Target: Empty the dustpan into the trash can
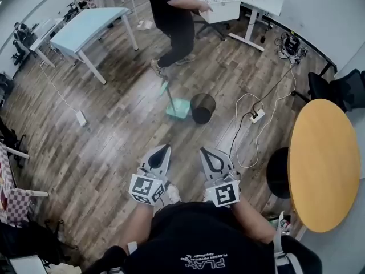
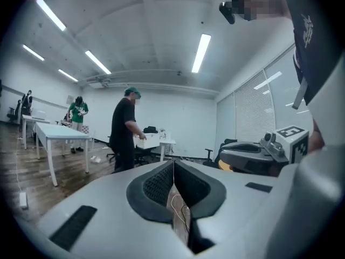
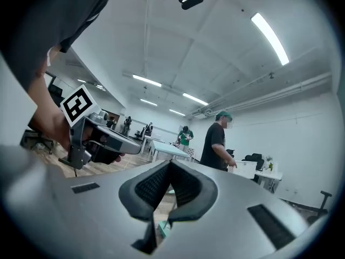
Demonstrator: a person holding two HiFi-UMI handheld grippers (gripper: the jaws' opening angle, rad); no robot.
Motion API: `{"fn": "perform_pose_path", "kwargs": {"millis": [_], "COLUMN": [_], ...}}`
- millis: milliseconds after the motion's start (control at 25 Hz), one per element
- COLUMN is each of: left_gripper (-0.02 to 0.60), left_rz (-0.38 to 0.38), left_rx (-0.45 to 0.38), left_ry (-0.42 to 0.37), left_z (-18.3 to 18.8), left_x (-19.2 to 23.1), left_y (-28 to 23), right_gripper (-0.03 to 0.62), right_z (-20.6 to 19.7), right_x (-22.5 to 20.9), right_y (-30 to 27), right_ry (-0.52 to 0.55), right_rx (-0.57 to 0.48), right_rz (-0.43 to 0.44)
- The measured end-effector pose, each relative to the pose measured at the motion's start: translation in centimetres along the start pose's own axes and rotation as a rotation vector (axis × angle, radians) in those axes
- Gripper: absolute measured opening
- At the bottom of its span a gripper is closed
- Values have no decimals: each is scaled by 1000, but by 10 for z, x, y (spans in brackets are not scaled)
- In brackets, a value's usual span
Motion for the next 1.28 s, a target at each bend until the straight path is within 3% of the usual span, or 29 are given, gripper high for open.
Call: {"fn": "perform_pose_path", "kwargs": {"millis": [200,400,600,760,880,1280], "left_gripper": [23,23,23,23,23,23], "left_rz": [48,50,110,99,90,92], "left_rx": [-16,-31,-50,-63,-57,16], "left_ry": [25,1,-76,-81,-67,-32], "left_z": [-7,-7,-8,-4,-1,-12], "left_x": [25,58,102,132,152,179], "left_y": [12,7,12,13,9,-43], "right_gripper": [23,23,23,23,23,23], "right_z": [-1,3,-7,-8,-6,-34], "right_x": [6,-1,9,11,10,-15], "right_y": [-14,-41,-76,-95,-110,-149], "right_ry": [-52,-208,-266,-335,-327,-294], "right_rx": [-22,-125,-44,-9,-2,47], "right_rz": [-25,-84,-116,-193,-228,-225]}}
Point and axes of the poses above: the fingertips, and each gripper's own axes: y backward along the fingers, x to its left, z out of its top, the point moved 5 cm from there along y, backward along the fingers, and after that the axes turned 2 degrees about -y, right-handed, at the moved point
